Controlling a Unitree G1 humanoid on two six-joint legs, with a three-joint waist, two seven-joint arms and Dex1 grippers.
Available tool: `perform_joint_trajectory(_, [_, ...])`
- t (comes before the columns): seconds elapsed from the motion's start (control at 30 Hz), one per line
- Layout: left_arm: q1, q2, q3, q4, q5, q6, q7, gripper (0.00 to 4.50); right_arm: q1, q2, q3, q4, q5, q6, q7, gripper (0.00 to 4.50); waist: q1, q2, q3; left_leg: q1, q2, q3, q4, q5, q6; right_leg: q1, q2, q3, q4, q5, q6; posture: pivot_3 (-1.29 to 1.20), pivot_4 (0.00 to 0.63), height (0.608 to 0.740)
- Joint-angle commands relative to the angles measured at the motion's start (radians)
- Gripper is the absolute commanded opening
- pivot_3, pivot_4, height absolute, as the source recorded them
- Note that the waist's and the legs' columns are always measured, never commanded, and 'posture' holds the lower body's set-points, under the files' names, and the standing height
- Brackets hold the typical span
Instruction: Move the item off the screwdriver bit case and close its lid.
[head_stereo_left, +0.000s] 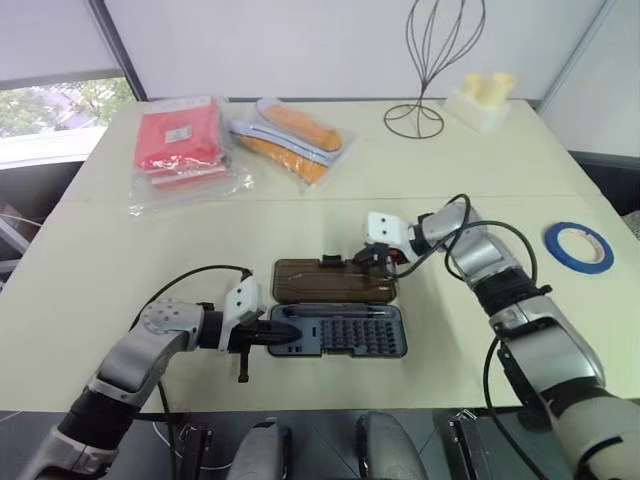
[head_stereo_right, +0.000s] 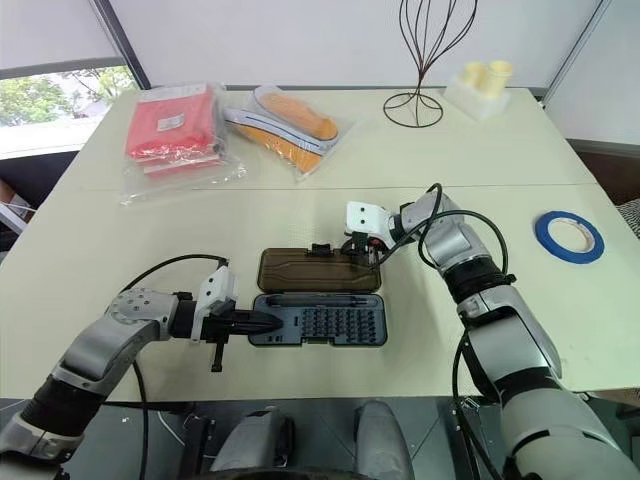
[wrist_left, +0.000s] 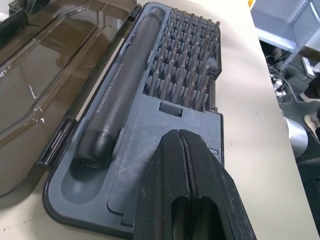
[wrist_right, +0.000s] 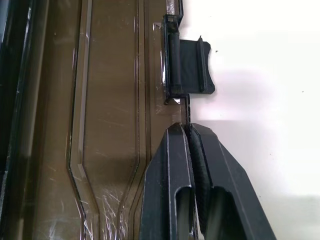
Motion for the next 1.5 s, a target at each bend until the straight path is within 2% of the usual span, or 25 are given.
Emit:
perform_joint_trajectory(0.03, [0.015,0.002,0.003,0.005,0.02,0.006,0.019,0.0,0.009,0.012,0.033,0.038,-0.027,-0.015,0.009,0.01,-0.001,0.0,0.0,0.0,0.0,0.0,0.0,0.0,0.0,0.0,0.0,0.0,0.0,0.0,0.0,0.0,0.15,0.74])
perform_joint_trajectory(0.23, [0.026,0.001,0.02,0.001,0.011,0.012,0.035,0.0,0.029,-0.005,0.035,-0.014,-0.043,-0.083,-0.012,0.01,-0.001,0.0,0.0,0.0,0.0,0.0,0.0,0.0,0.0,0.0,0.0,0.0,0.0,0.0,0.0,0.0,0.15,0.74])
perform_joint_trajectory(0.4, [0.02,-0.008,0.109,-0.01,-0.063,0.081,0.085,0.0,0.082,-0.052,0.013,-0.16,-0.082,-0.213,-0.123,0.01,-0.001,0.0,0.0,0.0,0.001,0.0,0.0,0.0,0.0,-0.001,0.0,0.0,0.0,0.0,0.0,0.0,0.15,0.74])
perform_joint_trajectory(0.63, [-0.025,-0.026,0.24,-0.023,-0.154,0.173,0.167,0.0,0.234,-0.125,-0.026,-0.401,-0.156,-0.323,-0.313,0.01,0.002,0.0,0.001,-0.001,0.001,0.0,0.0,0.0,0.0,-0.002,0.0,0.0,0.0,0.0,0.0,0.0,0.15,0.74])
perform_joint_trajectory(0.73, [-0.054,-0.044,0.285,-0.02,-0.186,0.205,0.201,0.0,0.278,-0.136,-0.044,-0.478,-0.174,-0.31,-0.369,0.01,0.002,0.0,0.001,-0.001,0.0,0.0,0.0,0.0,0.0,-0.002,0.0,0.0,0.0,0.0,0.0,0.0,0.15,0.74])
perform_joint_trajectory(0.87, [-0.148,-0.086,0.41,0.044,-0.277,0.273,0.294,0.0,0.358,-0.141,-0.095,-0.644,-0.187,-0.288,-0.448,0.01,0.003,-0.001,0.001,-0.001,0.0,0.0,0.0,0.0,0.0,-0.002,0.0,0.0,0.0,0.0,0.0,0.0,0.15,0.74])
perform_joint_trajectory(1.03, [-0.221,-0.101,0.468,0.133,-0.297,0.292,0.345,0.0,0.387,-0.149,-0.108,-0.714,-0.225,-0.279,-0.501,0.01,0.0,-0.001,0.001,-0.001,0.0,0.0,0.0,0.0,-0.001,-0.002,0.0,0.0,0.0,0.0,0.0,0.0,0.15,0.74])
perform_joint_trajectory(1.17, [-0.253,-0.099,0.431,0.207,-0.246,0.26,0.342,0.0,0.403,-0.15,-0.107,-0.743,-0.235,-0.266,-0.513,0.01,0.004,-0.002,0.002,-0.002,0.0,0.0,0.0,0.001,-0.002,-0.002,0.0,0.0,0.0,0.0,0.0,0.0,0.15,0.74])
perform_joint_trajectory(1.5, [-0.24,-0.137,0.195,0.361,-0.046,0.061,0.194,0.0,0.42,-0.146,-0.103,-0.8,-0.239,-0.222,-0.516,0.01,0.005,-0.002,0.002,-0.002,0.0,0.0,0.0,0.002,-0.004,-0.002,0.0,0.0,-0.001,0.0,0.0,0.0,0.15,0.74])
